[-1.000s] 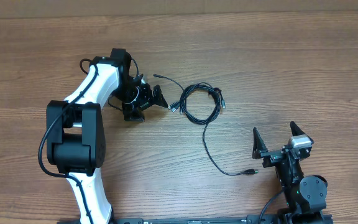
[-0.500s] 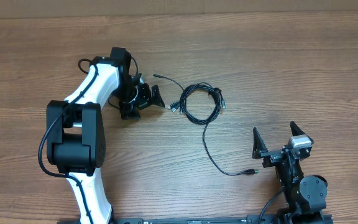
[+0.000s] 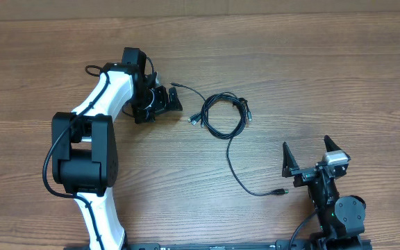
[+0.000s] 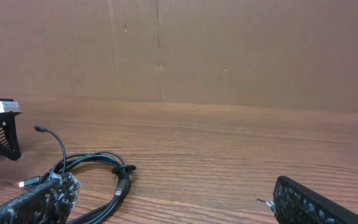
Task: Untangle cables
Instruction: 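Reach the right gripper to the right side of the cable bundle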
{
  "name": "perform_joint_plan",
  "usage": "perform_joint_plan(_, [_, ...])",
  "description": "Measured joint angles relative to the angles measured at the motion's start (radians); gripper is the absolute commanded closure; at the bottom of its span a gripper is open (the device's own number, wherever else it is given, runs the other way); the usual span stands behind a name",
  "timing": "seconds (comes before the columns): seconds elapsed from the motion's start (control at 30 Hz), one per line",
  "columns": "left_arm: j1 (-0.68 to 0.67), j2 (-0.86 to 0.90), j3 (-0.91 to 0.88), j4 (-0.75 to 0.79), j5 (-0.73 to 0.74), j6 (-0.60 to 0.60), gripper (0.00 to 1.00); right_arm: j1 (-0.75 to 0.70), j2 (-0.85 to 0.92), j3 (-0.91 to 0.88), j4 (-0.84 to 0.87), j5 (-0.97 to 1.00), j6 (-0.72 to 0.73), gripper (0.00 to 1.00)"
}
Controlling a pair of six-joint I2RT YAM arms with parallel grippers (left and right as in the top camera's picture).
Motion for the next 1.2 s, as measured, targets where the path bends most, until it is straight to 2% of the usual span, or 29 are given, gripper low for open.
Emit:
perform_joint_plan(0.13, [0.0,0.0,0.0,0.005,0.0,0.021,0.0,0.0,0.0,0.0,-0.001,0.0,0.097,0.0])
perform_joint_plan(0.27, [0.0,0.0,0.0,0.016,-0.001,0.04,0.26,0.0,0.0,0.0,-0.001,-0.003,0.256,0.0])
perform_joint_plan(0.3, [0.0,0.0,0.0,0.018,-0.002,0.041,0.82,0.0,0.0,0.0,0.0,-0.003,0.283,0.0])
perform_joint_plan(0.33, [0.0,0.0,0.0,0.019,-0.003,0.043,0.96,0.0,0.0,0.0,0.0,-0.003,0.333,0.0])
perform_joint_plan(0.53, [0.0,0.0,0.0,-0.008,0.002,0.072,0.96,0.0,0.0,0.0,0.006,-0.044,0.393,0.0])
perform_joint_plan(0.7, [0.0,0.0,0.0,-0.01,0.069,0.155,0.96,0.0,0.002,0.053,-0.146,-0.087,0.417,0.0])
perform_joint_plan(0.83, [0.0,0.0,0.0,-0.012,0.134,0.217,0.96,0.0,0.04,0.293,-0.361,-0.035,0.421,0.0])
perform_joint_plan(0.97, [0.0,0.0,0.001,-0.01,0.156,0.235,0.96,0.0,0.152,0.537,-0.483,0.011,0.401,0.0])
perform_joint_plan(1.1, [0.0,0.0,0.001,-0.005,0.163,0.246,0.96,0.0,0.333,0.736,-0.607,0.033,0.393,0.0])
perform_joint_plan(1.2, [0.0,0.0,0.002,0.002,0.162,0.245,0.96,0.0,0.544,0.884,-0.753,0.031,0.392,0.0])
